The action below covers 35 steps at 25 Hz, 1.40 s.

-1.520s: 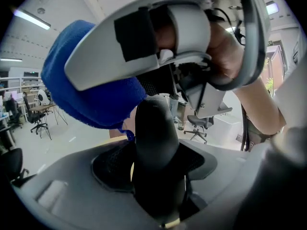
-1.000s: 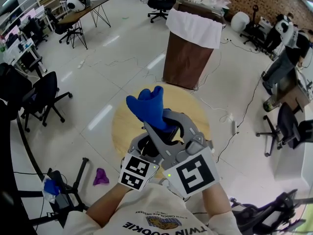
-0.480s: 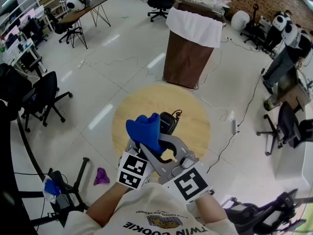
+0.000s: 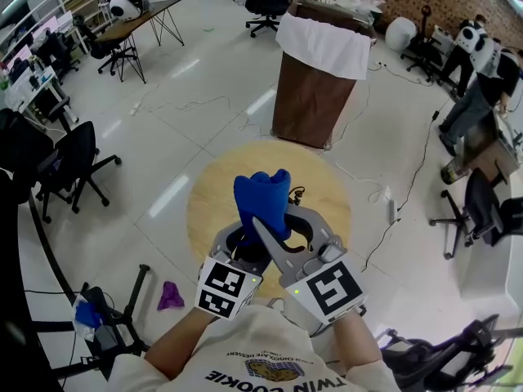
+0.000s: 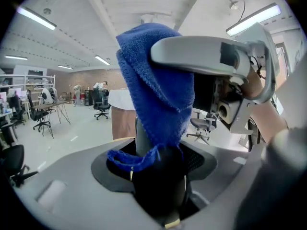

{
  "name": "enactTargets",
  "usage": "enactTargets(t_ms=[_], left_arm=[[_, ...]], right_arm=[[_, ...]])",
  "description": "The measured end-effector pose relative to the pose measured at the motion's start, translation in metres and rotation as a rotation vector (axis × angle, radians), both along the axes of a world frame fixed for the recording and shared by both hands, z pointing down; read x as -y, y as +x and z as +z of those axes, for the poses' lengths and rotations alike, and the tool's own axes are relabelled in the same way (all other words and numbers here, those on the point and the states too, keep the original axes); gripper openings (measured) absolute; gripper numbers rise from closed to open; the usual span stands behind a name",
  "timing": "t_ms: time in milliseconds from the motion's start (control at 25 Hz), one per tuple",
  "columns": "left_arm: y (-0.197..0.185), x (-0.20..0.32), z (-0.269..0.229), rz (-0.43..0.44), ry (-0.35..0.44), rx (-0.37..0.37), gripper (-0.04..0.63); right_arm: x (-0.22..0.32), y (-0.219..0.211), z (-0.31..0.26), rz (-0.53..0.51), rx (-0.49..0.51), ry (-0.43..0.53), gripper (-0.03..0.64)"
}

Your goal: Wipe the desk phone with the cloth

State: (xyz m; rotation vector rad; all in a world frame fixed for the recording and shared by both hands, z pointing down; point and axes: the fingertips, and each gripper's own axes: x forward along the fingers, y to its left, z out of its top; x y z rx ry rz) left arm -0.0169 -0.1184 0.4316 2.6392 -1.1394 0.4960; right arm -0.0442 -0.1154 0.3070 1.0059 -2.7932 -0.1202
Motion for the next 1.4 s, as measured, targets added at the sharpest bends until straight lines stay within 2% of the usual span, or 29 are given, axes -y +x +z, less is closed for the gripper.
enactTargets(t_ms=[600,880,1160,1400], left_arm=[[0.006,-0.008,-0.001,0.017,-0.001,-0.01,0.264],[0.006,-0.01,-0.006,0.019,0.004,-0.018,0.264],[0.006,-0.011,-0.015,0.021,0.007,-0.046,0.264],[0.001,-0.008,-0.024,0.013,0.013,-0.067,0.264]], right_arm=[[0.05,0.062,-0.029,0.182,0.059,0.067,0.058],[0.073,0.091,-0.044,0.263,0.088,0.128,0.058],[0.076,0.096,-0.039,0.246,0.106,0.167,0.058],[0.072,0.089,-0.015,0.206,0.063,0.193,0.058]])
